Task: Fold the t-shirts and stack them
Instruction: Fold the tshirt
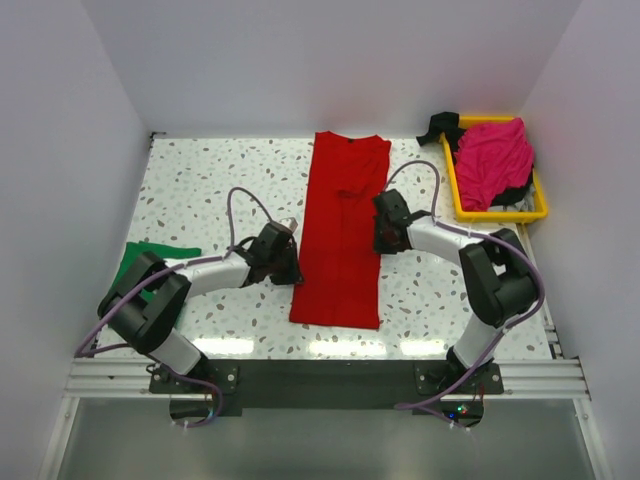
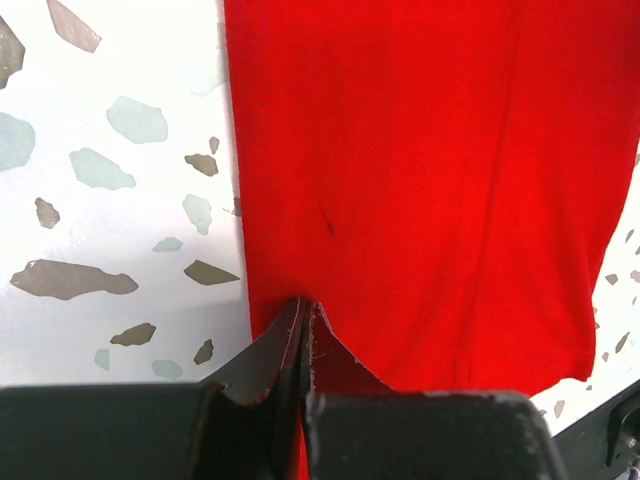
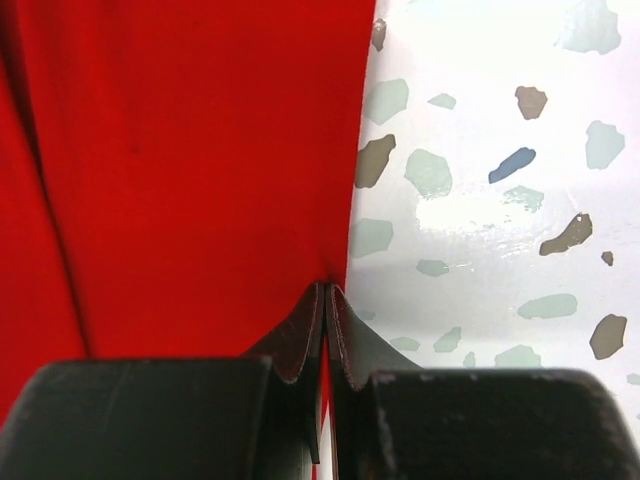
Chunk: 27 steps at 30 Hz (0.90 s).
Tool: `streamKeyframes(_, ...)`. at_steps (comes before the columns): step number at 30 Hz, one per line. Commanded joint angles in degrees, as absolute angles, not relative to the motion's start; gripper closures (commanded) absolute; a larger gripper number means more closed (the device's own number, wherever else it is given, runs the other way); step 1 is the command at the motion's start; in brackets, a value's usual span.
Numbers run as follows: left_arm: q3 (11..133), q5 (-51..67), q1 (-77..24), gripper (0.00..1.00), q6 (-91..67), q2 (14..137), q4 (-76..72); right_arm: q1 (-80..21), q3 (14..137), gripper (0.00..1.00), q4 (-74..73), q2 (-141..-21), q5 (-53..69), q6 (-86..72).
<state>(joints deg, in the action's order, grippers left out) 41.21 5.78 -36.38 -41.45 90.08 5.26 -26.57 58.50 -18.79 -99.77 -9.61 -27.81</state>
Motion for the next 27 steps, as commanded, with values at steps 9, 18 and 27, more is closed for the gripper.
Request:
streamKeyframes(9, 38.3, 5.0, -36.1, 0.98, -41.7, 89.2, 9.5, -23.9, 57.4, 0.97, -18.1, -96.1, -7.2, -27.4)
streamKeyframes(18, 38.8, 5.6, -36.1, 0.99, -41.7, 88.8, 9.3, -25.0, 55.5, 0.66, -18.0, -91.8, -4.7, -27.1)
streamKeyframes(27, 39.4, 5.8, -36.1, 0.99, -41.5, 89.4, 9.1, -30.9, 52.9, 0.67, -18.2, -91.8, -8.8, -28.7)
